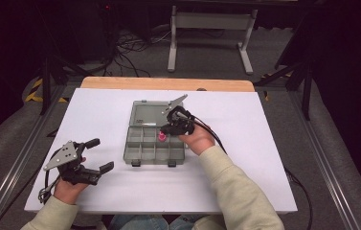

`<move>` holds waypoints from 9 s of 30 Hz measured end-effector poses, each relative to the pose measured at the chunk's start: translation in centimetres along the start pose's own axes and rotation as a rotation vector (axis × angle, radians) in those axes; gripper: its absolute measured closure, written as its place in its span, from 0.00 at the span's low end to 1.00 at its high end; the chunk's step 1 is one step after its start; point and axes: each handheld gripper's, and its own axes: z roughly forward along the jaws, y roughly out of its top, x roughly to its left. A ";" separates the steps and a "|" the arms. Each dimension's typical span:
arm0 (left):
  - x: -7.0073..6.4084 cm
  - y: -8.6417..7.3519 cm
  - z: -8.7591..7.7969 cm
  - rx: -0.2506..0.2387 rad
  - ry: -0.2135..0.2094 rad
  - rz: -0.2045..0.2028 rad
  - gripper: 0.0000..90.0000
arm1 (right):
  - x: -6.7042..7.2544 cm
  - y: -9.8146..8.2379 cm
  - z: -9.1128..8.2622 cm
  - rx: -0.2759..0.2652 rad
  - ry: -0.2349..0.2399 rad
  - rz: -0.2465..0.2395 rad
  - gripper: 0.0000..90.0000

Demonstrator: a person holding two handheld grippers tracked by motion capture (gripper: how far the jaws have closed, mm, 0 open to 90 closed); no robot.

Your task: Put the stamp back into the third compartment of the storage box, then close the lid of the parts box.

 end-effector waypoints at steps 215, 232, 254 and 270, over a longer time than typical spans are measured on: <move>13.5 3.5 17.1 0.609 0.164 -0.272 1.00 | -9.1 -5.3 2.2 0.009 -0.203 0.316 1.00; 13.2 4.3 16.7 0.569 0.182 -0.252 1.00 | -8.8 -5.0 1.5 -0.043 -0.233 0.295 1.00; 12.4 5.8 15.5 0.503 0.175 -0.179 1.00 | -7.9 -4.0 -0.9 -0.124 -0.263 0.233 1.00; 11.9 6.5 14.7 0.464 0.137 -0.150 1.00 | -7.1 -3.7 -2.1 -0.177 -0.248 0.199 1.00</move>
